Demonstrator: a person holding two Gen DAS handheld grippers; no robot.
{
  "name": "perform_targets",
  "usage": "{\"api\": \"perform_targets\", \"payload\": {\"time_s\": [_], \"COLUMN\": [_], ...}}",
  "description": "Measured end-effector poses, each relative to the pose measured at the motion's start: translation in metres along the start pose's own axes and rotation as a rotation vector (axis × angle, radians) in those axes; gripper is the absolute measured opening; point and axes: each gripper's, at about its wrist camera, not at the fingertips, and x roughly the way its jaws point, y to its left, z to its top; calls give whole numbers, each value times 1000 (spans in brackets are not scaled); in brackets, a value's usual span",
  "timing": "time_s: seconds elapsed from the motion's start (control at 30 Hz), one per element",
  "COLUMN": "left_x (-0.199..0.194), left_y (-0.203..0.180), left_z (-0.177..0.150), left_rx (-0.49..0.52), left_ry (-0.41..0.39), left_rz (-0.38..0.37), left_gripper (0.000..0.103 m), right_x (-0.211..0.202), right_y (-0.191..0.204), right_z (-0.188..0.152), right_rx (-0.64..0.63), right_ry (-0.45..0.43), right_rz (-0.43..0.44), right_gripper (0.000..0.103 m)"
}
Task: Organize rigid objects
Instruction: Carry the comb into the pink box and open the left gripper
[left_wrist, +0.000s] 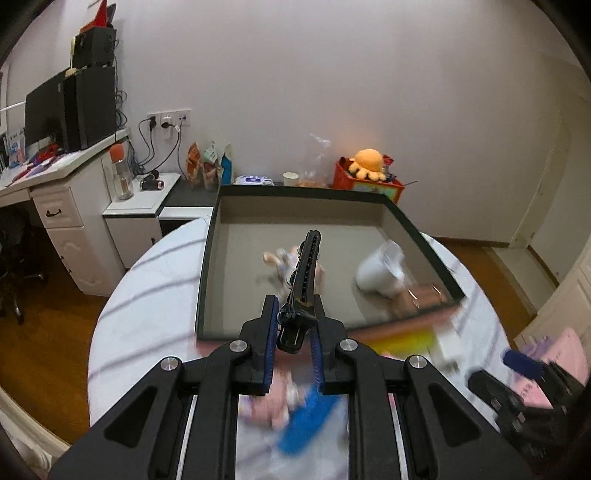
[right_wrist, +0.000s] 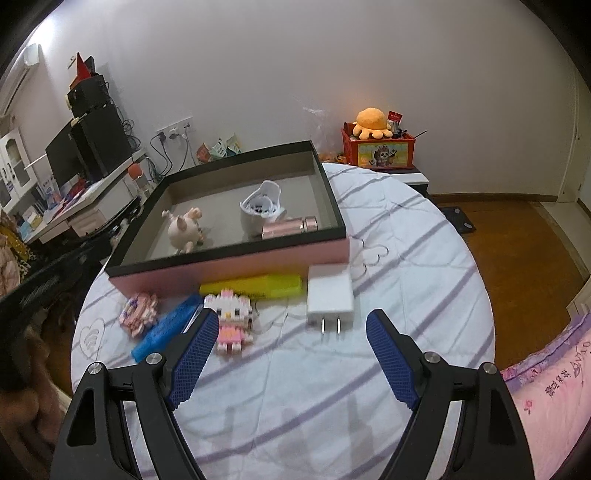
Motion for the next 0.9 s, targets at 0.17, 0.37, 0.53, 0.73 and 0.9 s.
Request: {"api": "perform_targets", "payload": {"time_s": [0.17,0.37,0.53,0.73,0.9], "left_x": [49,87,95,72,35], "left_y": [12,21,23,14,5], "left_z": [16,14,17,21,19], "left_rx": [-26,-42,-28,-31,-13], "left_ry": [48,117,146,134,97], "left_rz": [25,47,76,45,78], "left_gripper": [16,16,31,99,103], "right_x": [15,39,54,52,38], "right_y": [-5,-7,-1,5,2], "right_z": [15,27,33,45,47], "right_rx": [1,6,-6,-22,-28], "right_ry": [7,37,66,60,49], "right_rz": [-2,0,5,6,3], "right_gripper": [83,83,83,83,83]}}
